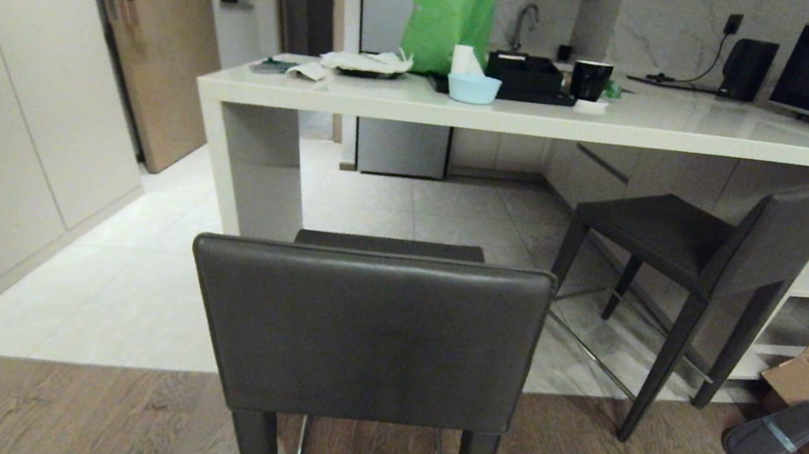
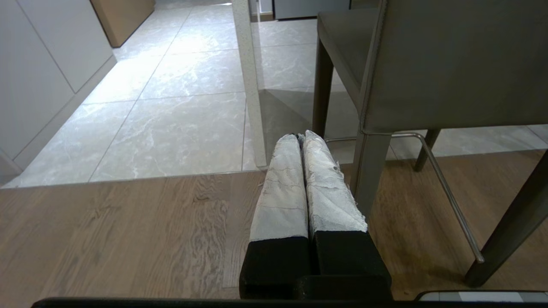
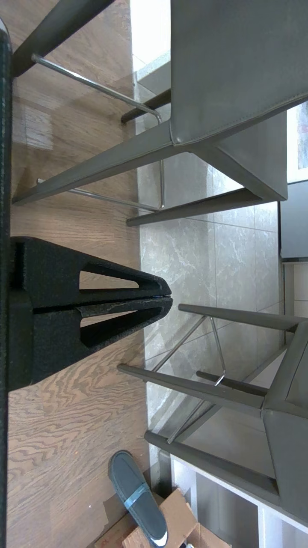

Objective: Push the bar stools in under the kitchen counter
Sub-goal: Pull the gray chair out from under the dining table

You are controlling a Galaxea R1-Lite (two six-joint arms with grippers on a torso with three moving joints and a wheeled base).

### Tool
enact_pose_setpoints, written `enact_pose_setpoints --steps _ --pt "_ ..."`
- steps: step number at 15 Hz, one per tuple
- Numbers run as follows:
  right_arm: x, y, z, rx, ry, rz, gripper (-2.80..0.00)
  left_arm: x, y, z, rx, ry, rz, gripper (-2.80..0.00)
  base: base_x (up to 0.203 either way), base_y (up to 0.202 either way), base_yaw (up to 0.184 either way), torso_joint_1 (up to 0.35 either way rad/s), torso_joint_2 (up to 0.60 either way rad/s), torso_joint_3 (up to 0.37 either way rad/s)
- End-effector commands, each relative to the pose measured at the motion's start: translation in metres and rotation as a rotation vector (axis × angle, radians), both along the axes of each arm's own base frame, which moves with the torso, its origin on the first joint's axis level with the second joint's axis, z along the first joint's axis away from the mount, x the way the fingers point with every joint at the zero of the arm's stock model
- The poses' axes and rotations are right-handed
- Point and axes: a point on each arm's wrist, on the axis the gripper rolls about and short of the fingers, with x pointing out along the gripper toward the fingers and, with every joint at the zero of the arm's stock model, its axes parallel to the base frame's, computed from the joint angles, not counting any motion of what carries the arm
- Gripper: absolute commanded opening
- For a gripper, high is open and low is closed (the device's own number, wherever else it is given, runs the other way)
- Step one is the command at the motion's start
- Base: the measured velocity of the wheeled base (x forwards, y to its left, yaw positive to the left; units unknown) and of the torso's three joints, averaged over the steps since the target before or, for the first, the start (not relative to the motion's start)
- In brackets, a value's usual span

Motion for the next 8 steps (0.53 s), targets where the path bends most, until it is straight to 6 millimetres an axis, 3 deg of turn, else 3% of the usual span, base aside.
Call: enact_pose_setpoints --steps 1,8 --pt "0.0000 0.0000 0.0002 -0.001 -0.001 0.001 -2.80 -0.0002 0.0000 0.0000 0.000 -0.003 0.003 -2.80 0.000 0.000 0.000 0.000 0.00 0.000" --pt "0.0000 0.0000 0.0002 -0.001 -0.001 0.002 -2.80 -0.0002 0.0001 0.0003 -0.011 -0.001 0.007 -2.80 0.000 0.000 0.000 0.000 0.00 0.000"
